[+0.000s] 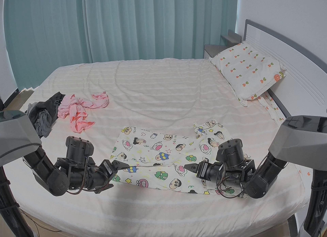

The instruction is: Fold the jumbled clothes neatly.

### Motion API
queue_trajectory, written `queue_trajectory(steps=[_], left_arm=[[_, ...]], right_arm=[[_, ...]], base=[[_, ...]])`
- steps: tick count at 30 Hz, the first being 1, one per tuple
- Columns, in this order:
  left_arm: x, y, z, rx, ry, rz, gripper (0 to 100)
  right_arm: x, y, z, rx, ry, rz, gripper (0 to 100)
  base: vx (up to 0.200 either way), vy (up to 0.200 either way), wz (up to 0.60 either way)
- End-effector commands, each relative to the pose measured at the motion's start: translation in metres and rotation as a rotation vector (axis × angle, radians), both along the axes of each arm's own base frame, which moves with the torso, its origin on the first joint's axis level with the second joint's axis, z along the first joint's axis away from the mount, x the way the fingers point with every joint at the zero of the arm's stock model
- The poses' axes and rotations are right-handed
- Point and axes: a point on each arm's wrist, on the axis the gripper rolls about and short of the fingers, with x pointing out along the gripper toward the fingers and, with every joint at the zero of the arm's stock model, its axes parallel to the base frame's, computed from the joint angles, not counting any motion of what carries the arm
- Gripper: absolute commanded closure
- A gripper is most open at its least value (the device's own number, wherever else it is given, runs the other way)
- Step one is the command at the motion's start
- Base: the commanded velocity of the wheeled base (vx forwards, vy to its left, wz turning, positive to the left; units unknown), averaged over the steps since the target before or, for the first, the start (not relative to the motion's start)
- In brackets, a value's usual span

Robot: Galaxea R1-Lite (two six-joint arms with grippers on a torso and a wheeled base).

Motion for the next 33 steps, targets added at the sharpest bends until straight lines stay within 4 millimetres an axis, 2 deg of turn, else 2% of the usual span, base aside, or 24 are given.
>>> queue_trajectory(steps=[1, 3, 4, 6, 9, 16, 20, 33], left_arm=[[0.032, 0.010, -0.013, 0.021, -0.013, 0.068, 0], [0.043, 0.008, -0.022, 0.078, -0.019, 0.063, 0], [0.043, 0.008, -0.022, 0.078, -0.019, 0.063, 0], [0.055, 0.008, -0.035, 0.236, -0.036, 0.057, 0], [0.065, 0.006, -0.038, 0.283, -0.021, 0.066, 0], [0.082, 0.002, -0.048, 0.290, -0.018, 0.078, 0], [0.083, -0.001, -0.051, 0.307, -0.020, 0.075, 0], [0.118, -0.017, -0.058, 0.348, -0.063, 0.052, 0]], right_arm=[[-0.010, -0.024, 0.021, 0.062, -0.062, -0.054, 0], [-0.010, -0.039, 0.024, 0.096, -0.105, -0.098, 0], [-0.010, -0.039, 0.024, 0.096, -0.105, -0.098, 0], [-0.010, -0.054, 0.023, 0.132, -0.135, -0.147, 0], [-0.009, -0.063, 0.015, 0.142, -0.136, -0.182, 0], [-0.003, -0.068, -0.001, 0.147, -0.146, -0.204, 0], [-0.004, -0.068, -0.002, 0.151, -0.156, -0.203, 0], [-0.003, -0.068, 0.000, 0.158, -0.166, -0.203, 0]], base=[[0.000, 0.000, 0.00], [0.000, 0.000, 0.00], [0.000, 0.000, 0.00], [0.000, 0.000, 0.00], [0.000, 0.000, 0.00], [0.000, 0.000, 0.00], [0.000, 0.000, 0.00], [0.000, 0.000, 0.00]])
